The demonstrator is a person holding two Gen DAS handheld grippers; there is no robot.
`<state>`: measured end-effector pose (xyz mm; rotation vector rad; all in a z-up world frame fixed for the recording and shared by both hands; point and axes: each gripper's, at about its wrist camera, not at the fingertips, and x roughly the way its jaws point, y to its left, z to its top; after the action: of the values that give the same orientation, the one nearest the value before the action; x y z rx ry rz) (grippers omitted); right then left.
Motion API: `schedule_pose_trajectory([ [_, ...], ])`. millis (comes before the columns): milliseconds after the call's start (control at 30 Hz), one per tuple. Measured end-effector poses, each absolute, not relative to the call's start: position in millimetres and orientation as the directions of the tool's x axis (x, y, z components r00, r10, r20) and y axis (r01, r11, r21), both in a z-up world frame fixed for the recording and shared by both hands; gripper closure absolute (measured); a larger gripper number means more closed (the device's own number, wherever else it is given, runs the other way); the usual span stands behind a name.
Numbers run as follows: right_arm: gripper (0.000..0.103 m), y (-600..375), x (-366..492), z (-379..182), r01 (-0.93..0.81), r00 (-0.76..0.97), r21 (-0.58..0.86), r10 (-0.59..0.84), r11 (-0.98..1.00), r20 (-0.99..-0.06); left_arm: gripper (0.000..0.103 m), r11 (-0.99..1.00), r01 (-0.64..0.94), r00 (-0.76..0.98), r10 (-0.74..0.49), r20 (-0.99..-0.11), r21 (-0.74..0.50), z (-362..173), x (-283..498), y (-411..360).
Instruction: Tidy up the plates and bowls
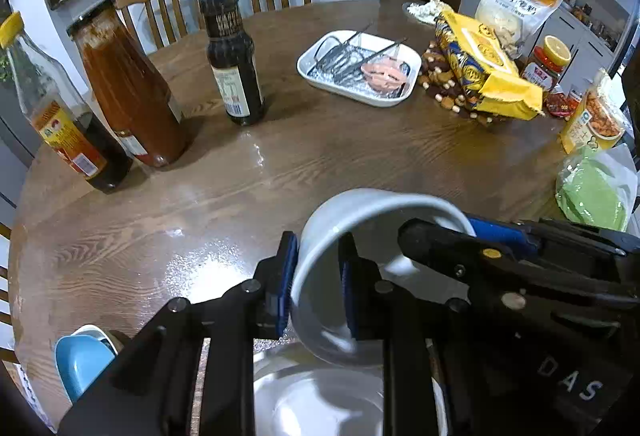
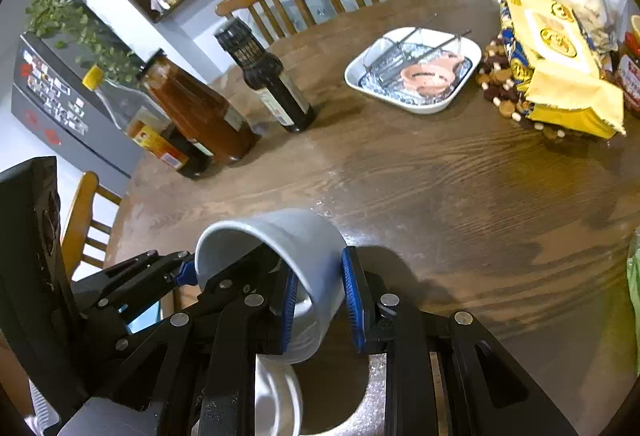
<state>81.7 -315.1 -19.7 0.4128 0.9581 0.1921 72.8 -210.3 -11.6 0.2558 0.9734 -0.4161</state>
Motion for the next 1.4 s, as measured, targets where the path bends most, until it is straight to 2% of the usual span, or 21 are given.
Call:
schedule_pose_trajectory([
  [933,0.077,-292.6,26.0,24.0,-0.036,0.643,0.414,0.338,0.91,-0.687,0.085,0.899,0.436,0.571,-0.248,-0.783,0.034,26.8,25.2,-191.0],
  [1400,0.081,-261.7,3.8,23.0,-0.095,0.621,0.405,0.373,0.909,-0.69,0.084,0.919,0.395,0.558,-0.226,-0.798,0.016,22.0,2.4,-160.6],
])
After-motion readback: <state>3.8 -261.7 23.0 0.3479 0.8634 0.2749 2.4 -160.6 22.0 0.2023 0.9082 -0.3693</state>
